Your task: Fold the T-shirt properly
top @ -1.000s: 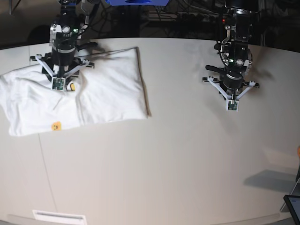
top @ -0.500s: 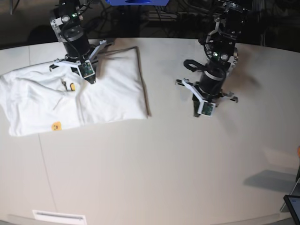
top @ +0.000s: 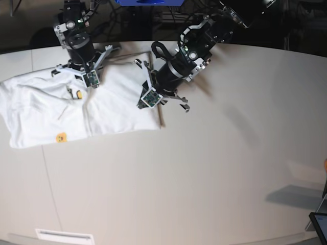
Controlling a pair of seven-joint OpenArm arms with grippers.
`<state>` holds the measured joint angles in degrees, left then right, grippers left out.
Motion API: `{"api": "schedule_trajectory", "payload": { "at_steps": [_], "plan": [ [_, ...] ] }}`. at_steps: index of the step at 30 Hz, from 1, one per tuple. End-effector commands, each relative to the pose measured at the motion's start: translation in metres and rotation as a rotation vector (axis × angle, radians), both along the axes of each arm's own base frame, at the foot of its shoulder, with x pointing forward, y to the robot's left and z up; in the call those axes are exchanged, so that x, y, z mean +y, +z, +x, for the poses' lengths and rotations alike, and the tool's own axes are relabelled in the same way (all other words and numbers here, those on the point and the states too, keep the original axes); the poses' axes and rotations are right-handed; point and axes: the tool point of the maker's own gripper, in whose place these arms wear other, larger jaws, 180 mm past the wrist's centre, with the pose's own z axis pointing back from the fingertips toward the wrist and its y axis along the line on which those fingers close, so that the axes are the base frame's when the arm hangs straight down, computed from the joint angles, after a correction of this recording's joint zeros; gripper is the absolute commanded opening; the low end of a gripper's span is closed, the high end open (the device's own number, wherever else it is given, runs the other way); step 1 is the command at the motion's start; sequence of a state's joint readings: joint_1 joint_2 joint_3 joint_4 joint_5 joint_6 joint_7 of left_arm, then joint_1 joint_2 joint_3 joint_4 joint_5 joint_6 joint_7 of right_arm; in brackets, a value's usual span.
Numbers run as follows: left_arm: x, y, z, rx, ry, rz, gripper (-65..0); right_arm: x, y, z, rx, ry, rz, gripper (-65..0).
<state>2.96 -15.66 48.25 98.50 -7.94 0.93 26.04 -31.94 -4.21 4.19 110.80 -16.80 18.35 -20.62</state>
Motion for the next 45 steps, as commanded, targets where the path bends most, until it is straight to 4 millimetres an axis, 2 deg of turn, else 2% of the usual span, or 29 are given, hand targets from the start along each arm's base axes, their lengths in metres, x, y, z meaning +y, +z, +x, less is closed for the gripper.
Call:
{"api": "schedule_trajectory", "payload": {
  "at_steps": [1,4,10,13,20,24,29,33,39,42,45],
  "plan": [
    [-0.008,0.015,0.005,-0.047,-0.009,-0.036,-65.0,-0.009,0.005,0.003,-0.029,-0.046,-0.004,-64.1],
    [-0.018,0.014,-0.003,-0.038,-0.039,-0.044,-65.0,-0.021,-0.003,-0.001,-0.007,-0.086,-0.014,-64.1],
    [-0.035,0.014,-0.011,-0.015,-0.052,-0.079,-65.0,-0.021,-0.015,-0.006,0.026,-0.095,-0.009,-64.1],
    [-0.043,0.01,-0.024,-0.002,-0.095,-0.072,-65.0,-0.023,-0.017,-0.011,0.035,-0.116,-0.011,-64.1],
    [-0.04,-0.035,-0.052,0.089,-0.155,0.019,-65.0,-0.031,-0.015,-0.01,0.02,-0.165,-0.025,-64.1],
    [-0.02,-0.057,-0.059,0.127,-0.149,0.081,-65.0,-0.03,-0.015,-0.009,0.018,-0.164,-0.023,-64.0],
    [0.008,-0.06,-0.055,0.115,-0.143,0.138,-65.0,-0.03,-0.013,-0.009,0.014,-0.164,-0.023,-63.8],
    [0.027,-0.055,-0.048,0.089,-0.143,0.172,-65.0,-0.029,-0.009,-0.007,0.003,-0.161,-0.021,-63.7],
    [0.059,-0.044,-0.014,0.048,-0.027,0.183,-65.0,-0.03,0.014,0.004,-0.064,-0.159,-0.026,-63.7],
    [0.064,-0.038,-0.005,0.029,-0.004,0.18,-65.0,-0.031,0.022,0.007,-0.087,-0.159,-0.028,-63.5],
    [0.06,-0.026,-0.005,0.006,-0.008,0.157,-65.0,-0.035,0.026,0.01,-0.102,-0.168,-0.031,-63.3]
  ]
}}
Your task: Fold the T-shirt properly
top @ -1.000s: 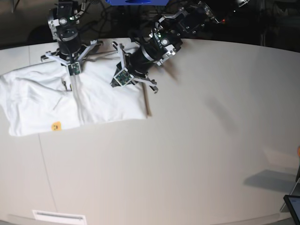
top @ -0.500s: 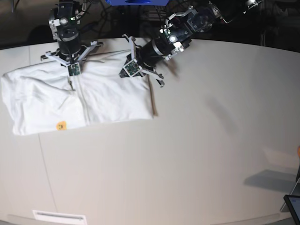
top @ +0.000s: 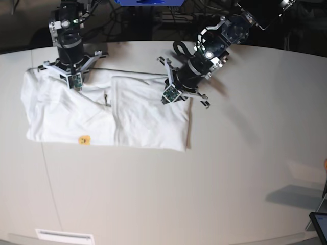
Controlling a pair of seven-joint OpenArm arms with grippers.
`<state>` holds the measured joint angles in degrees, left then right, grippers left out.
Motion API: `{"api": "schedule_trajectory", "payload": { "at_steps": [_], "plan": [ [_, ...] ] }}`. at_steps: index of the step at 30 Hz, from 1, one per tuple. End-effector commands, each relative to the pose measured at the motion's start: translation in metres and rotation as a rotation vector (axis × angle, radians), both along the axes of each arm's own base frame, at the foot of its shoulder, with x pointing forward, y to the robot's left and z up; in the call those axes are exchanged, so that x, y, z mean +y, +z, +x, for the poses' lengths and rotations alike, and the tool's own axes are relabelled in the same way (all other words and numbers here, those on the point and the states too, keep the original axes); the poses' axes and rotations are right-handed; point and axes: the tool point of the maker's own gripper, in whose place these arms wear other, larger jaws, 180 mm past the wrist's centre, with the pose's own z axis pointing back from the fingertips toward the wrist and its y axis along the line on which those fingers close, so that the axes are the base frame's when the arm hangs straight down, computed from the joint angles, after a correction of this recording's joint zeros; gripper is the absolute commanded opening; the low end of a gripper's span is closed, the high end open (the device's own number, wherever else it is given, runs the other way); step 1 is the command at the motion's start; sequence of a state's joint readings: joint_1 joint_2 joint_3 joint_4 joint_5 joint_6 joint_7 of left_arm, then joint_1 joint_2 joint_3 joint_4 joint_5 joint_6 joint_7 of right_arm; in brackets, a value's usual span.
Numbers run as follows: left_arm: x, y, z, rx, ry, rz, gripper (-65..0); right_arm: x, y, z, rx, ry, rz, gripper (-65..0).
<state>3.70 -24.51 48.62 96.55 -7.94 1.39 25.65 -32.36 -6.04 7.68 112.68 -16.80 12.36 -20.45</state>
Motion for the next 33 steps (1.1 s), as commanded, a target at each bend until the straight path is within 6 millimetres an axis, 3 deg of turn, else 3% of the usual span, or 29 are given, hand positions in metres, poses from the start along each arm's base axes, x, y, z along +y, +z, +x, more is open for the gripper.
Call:
{"api": "schedule_trajectory", "payload": {
  "at_steps": [1,4,9,13,16,19,21,25,33],
  "plan": [
    [-0.002,0.013,0.004,-0.032,-0.009,-0.022,-65.0,-0.001,0.013,0.007,-0.054,-0.005,0.016,-63.3],
    [-0.002,0.016,-0.002,-0.028,0.002,-0.037,-65.0,-0.028,0.023,0.01,-0.111,-0.11,0.106,-60.5],
    [0.013,0.016,-0.003,-0.023,0.05,-0.036,-65.0,-0.077,0.044,0.008,-0.186,-0.152,0.261,-43.5],
    [0.031,0.017,0.0,-0.032,0.083,-0.018,-65.0,-0.114,0.053,0.009,-0.135,-0.172,0.297,-33.2],
    [0.031,0.03,0.0,-0.056,0.072,-0.025,-65.0,-0.136,0.059,0.008,-0.066,-0.146,0.338,-26.8],
    [0.027,0.044,0.002,-0.087,0.064,-0.047,-65.0,-0.17,0.067,0.003,-0.023,-0.179,0.333,-20.2],
    [0.033,0.046,0.002,-0.088,0.086,-0.047,-65.0,-0.188,0.072,0.003,0.017,-0.2,0.301,-17.1],
    [0.051,0.053,0.005,-0.11,0.142,-0.042,-65.0,-0.209,0.057,-0.001,0.165,-0.24,0.307,-12.5],
    [0.111,0.059,0.014,-0.142,0.297,0.015,-65.0,-0.222,0.004,-0.006,0.286,-0.295,0.484,-8.9]
  ]
}}
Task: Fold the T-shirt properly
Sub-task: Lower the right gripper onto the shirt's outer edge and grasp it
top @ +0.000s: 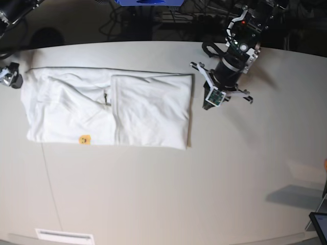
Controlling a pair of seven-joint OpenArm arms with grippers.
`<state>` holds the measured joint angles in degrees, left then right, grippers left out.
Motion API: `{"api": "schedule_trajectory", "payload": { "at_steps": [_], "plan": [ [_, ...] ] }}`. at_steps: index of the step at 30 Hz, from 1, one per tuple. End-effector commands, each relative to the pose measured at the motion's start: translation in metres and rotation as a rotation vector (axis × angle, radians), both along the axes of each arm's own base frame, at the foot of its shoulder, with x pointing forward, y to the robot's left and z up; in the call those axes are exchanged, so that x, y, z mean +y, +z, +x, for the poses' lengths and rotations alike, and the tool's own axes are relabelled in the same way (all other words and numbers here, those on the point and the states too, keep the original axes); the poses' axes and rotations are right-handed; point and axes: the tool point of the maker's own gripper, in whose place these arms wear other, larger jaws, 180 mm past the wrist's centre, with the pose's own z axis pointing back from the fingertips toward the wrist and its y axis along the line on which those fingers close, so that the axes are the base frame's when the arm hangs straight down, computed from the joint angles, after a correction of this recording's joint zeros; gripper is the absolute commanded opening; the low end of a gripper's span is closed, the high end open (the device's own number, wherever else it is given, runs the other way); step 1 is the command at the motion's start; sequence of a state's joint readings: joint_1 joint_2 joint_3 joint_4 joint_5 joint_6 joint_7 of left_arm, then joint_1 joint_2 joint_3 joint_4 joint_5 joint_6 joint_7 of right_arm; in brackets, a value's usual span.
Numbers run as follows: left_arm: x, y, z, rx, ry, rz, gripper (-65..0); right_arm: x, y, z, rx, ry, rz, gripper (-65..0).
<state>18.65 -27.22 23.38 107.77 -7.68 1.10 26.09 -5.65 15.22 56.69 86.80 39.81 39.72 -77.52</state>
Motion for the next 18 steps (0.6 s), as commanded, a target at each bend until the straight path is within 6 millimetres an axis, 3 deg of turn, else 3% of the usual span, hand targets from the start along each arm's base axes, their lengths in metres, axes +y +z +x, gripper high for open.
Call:
{"api": "schedule_trajectory", "payload": {
  "at_steps": [1,5,7,18],
  "plan": [
    [0.005,0.014,0.007,-0.052,0.003,0.0,-65.0,-0.012,0.014,0.011,-0.052,0.003,-0.023,-8.9],
    [0.02,0.016,0.011,-0.062,0.04,0.016,-65.0,-0.008,0.013,0.021,-0.097,-0.003,0.051,-8.9],
    [0.02,0.016,0.011,-0.063,0.041,0.017,-65.0,-0.014,0.018,0.027,-0.117,-0.005,0.069,-8.9],
    [0.021,0.015,0.011,-0.059,0.044,0.019,-65.0,-0.014,-0.005,0.049,-0.103,-0.023,0.287,-7.7]
  ]
}}
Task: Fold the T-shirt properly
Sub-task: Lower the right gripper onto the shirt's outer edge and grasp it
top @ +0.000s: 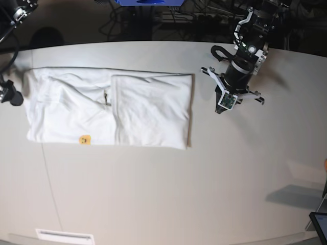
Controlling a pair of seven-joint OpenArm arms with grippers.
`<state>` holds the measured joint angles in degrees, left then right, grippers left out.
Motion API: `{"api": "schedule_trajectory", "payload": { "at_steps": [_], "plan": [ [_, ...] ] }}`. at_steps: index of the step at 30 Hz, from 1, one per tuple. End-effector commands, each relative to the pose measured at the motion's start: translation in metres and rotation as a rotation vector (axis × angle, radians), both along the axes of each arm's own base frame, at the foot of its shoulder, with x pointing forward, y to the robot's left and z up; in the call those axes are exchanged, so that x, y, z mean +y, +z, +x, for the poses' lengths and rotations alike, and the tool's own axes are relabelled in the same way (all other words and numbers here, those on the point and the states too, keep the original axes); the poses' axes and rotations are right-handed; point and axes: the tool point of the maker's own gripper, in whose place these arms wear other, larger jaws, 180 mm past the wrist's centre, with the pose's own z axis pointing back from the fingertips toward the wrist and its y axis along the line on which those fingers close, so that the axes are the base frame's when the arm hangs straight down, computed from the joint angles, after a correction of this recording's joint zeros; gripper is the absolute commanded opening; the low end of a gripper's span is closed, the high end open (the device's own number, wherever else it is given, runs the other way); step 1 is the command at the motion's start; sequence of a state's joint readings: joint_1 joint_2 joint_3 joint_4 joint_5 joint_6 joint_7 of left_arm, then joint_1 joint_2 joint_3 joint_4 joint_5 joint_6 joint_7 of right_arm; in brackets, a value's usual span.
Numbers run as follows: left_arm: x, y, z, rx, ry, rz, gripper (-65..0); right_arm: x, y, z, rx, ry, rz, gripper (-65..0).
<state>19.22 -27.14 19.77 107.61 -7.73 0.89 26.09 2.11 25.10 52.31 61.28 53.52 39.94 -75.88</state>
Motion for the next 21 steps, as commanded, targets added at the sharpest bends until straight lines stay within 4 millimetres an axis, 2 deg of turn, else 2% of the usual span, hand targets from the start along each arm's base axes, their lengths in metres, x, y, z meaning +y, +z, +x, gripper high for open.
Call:
{"api": "schedule_trajectory", "payload": {
  "at_steps": [1,5,12,21],
  "plan": [
    [0.001,0.011,0.005,-0.042,-0.005,0.002,-65.0,-0.006,0.005,0.004,-0.004,0.002,-0.007,-6.5],
    [0.001,0.011,0.005,-0.042,-0.005,0.002,-65.0,0.0,-0.005,0.006,0.008,-0.015,0.059,-5.1],
    [0.001,0.012,0.007,-0.045,-0.004,0.002,-65.0,0.031,-0.022,0.01,0.07,0.095,0.077,-5.4],
    [0.0,0.012,0.007,-0.045,-0.003,-0.001,-65.0,0.036,-0.027,0.004,0.093,0.112,0.081,-5.5]
  ]
}}
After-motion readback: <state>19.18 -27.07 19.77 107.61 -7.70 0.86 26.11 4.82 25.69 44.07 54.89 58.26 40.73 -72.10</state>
